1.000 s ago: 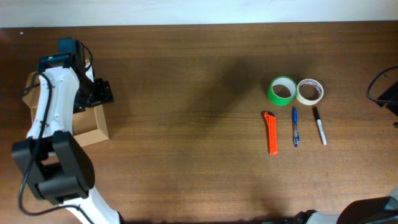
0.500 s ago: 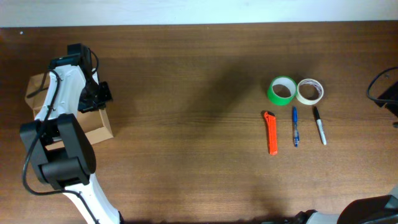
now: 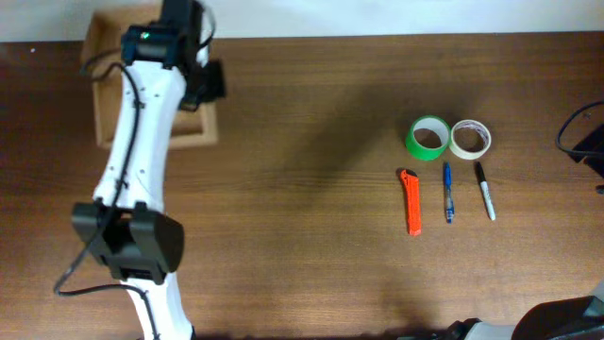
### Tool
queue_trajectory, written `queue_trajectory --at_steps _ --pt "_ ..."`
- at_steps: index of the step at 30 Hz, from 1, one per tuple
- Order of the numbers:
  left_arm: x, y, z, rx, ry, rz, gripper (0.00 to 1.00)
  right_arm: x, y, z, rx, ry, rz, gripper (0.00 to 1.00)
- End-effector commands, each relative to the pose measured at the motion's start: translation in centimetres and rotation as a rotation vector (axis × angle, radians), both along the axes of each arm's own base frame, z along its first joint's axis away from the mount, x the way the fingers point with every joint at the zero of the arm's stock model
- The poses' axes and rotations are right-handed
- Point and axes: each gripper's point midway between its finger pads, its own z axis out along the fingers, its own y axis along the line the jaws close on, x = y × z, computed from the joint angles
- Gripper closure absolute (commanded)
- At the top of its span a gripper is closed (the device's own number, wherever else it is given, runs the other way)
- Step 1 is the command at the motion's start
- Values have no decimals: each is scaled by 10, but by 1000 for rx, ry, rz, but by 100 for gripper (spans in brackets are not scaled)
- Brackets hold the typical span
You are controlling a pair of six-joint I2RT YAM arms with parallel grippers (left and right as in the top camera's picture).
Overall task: Pack container
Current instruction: 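Grip the box edge with the left gripper and drag it toward center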
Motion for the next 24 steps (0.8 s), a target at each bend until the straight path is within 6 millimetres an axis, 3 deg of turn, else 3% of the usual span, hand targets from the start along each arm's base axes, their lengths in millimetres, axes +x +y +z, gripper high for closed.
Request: queue_trajectory --at_steps 1,4,6,11,18,24 --pt "-2 -39 52 -62 -132 -44 98 4 0 5 15 -26 -31 1" --pt "-11 -88 73 -115 -184 -172 98 4 0 5 19 -27 -37 1" --pt "-24 -132 78 -153 -199 -329 98 3 0 5 20 -25 -38 1" --pt "-57 -199 68 -156 -172 -472 98 3 1 4 32 -27 -47 1" --pt "-109 -256 24 -152 4 -495 99 3 5 3 53 -29 -52 1" --pt "-128 -272 -19 -35 92 -541 99 2 6 2 59 -24 -53 1"
